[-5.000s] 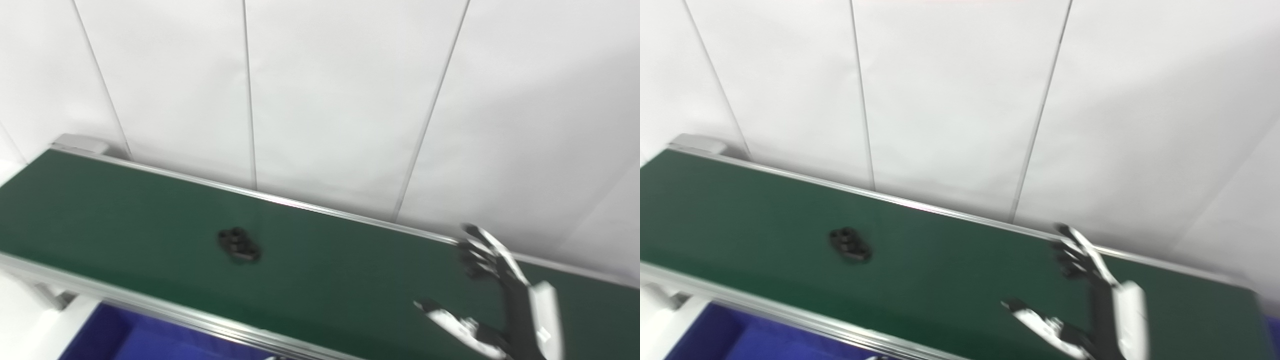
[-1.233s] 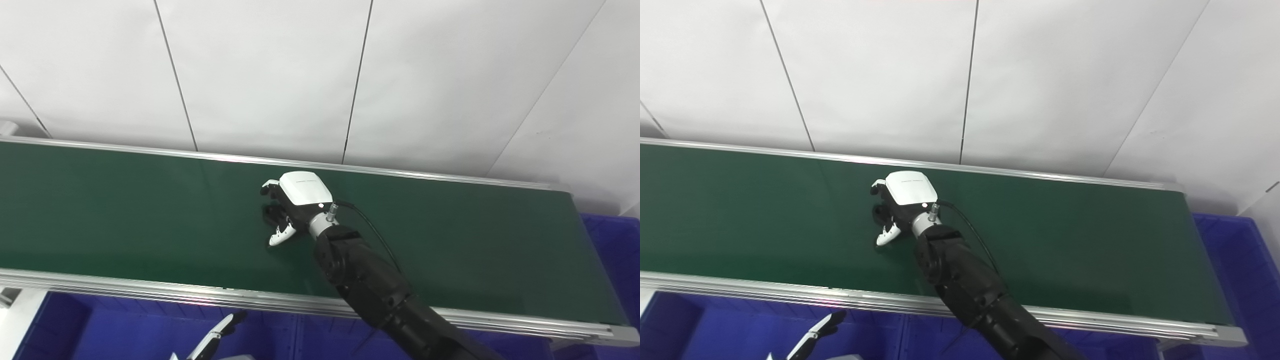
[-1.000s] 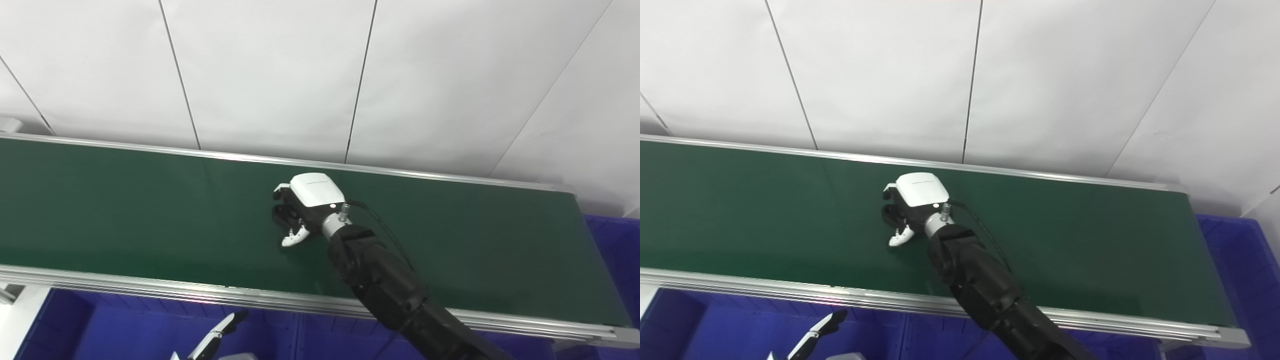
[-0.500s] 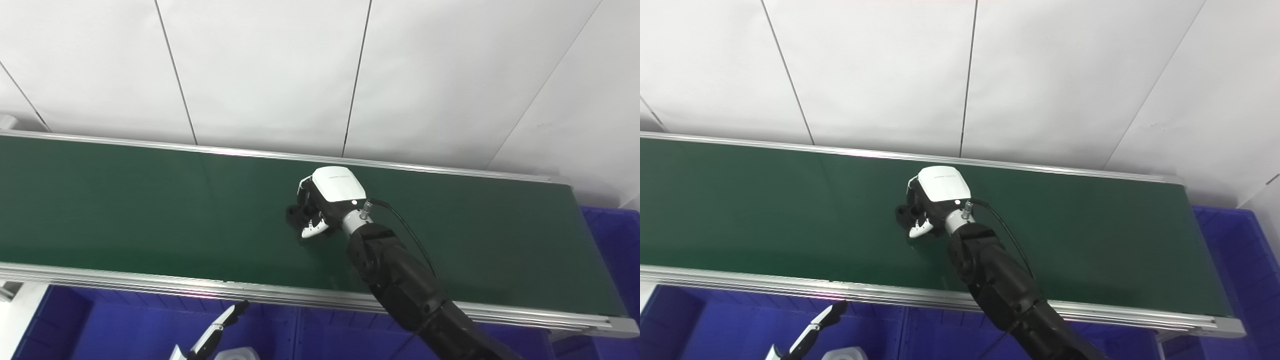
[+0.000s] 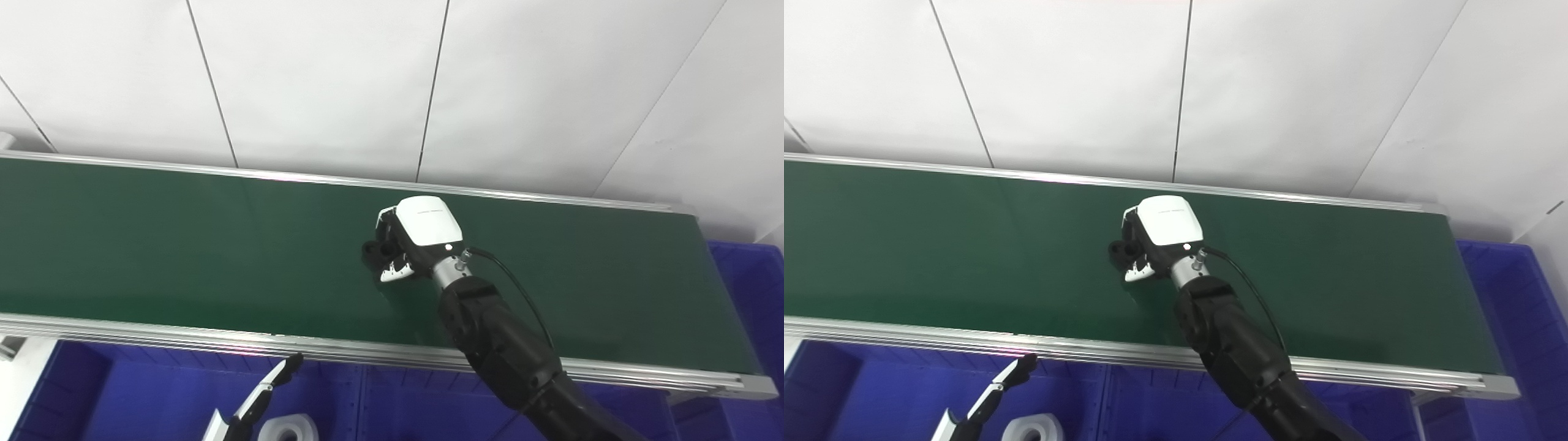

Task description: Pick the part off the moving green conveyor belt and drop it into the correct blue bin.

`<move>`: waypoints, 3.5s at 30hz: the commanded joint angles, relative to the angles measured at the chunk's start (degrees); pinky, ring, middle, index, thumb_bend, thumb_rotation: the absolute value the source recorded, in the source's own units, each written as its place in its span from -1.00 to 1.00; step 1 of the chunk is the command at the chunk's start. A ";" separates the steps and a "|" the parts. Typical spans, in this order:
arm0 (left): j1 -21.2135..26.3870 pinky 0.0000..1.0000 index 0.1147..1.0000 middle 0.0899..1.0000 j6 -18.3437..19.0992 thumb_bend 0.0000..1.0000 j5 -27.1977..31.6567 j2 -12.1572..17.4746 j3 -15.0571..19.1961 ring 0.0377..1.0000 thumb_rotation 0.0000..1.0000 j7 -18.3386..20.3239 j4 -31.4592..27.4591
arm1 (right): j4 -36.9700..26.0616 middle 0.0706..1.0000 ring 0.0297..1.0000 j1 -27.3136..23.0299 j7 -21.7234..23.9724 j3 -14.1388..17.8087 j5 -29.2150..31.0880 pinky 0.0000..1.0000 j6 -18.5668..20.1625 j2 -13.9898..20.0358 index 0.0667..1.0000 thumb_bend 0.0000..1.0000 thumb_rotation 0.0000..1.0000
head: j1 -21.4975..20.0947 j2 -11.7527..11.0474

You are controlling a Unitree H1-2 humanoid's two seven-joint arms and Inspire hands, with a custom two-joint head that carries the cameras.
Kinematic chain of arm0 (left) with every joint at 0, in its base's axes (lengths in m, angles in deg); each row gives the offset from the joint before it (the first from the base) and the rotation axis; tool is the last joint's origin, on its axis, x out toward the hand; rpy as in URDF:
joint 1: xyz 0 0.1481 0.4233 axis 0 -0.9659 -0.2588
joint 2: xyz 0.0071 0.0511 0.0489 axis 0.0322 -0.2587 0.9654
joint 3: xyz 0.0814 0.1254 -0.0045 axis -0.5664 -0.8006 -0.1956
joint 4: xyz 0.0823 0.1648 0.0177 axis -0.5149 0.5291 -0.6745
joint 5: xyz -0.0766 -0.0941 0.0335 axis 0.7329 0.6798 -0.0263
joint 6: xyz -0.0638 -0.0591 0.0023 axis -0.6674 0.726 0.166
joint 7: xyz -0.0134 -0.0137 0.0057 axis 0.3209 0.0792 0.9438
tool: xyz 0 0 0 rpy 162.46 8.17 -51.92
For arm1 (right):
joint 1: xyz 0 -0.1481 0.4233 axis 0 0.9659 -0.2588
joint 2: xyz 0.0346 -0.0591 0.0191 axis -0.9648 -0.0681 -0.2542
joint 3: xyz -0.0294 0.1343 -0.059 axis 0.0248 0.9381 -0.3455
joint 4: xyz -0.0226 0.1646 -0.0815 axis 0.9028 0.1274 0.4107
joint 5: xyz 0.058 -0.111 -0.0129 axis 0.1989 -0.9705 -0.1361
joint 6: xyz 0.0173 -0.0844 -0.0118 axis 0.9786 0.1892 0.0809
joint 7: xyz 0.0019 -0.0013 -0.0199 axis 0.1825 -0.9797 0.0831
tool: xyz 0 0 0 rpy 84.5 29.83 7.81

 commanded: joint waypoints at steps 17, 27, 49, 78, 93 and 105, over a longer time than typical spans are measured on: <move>-1.33 0.69 0.81 0.82 -1.02 0.38 -1.76 1.36 1.44 0.76 -0.09 -0.23 -3.57 | -47.15 -0.13 -0.49 20.92 17.01 10.77 0.09 -0.59 6.83 1.41 -0.10 0.06 -1.00 | 0.18 2.14; -2.21 0.68 0.79 0.79 -1.02 0.38 0.97 2.63 4.49 0.73 -0.06 2.15 -7.59 | -55.79 -0.14 -0.61 40.04 17.71 11.76 0.84 -0.69 3.76 1.70 -0.10 0.06 -1.00 | -1.89 4.00; -9.64 0.59 0.81 0.82 -1.01 0.19 9.16 -3.30 30.06 0.74 -0.19 34.64 -13.53 | -39.29 -0.13 -0.51 47.96 14.89 14.59 -1.24 -0.63 3.38 6.52 -0.10 0.06 -1.00 | -4.16 10.08; -16.70 0.64 0.79 0.83 -1.02 0.27 10.77 -9.88 43.32 0.78 -0.17 51.65 -13.79 | -50.28 0.91 0.82 64.76 4.30 14.69 14.22 0.62 -10.56 1.89 0.89 0.52 -0.09 | -3.74 8.05; -17.14 0.60 0.74 0.78 -1.02 0.36 9.87 -10.09 42.42 0.74 -0.12 50.66 -11.36 | -35.23 0.91 0.81 61.41 1.27 16.00 29.73 0.64 -30.47 0.07 0.98 0.64 0.22 | -1.42 5.33; -17.21 0.62 0.76 0.80 -1.02 0.44 10.96 -9.08 41.54 0.76 -0.12 49.80 -7.46 | -28.74 0.92 0.83 59.61 -0.19 18.11 31.87 0.71 -36.23 -2.71 0.99 0.60 0.17 | -2.16 0.97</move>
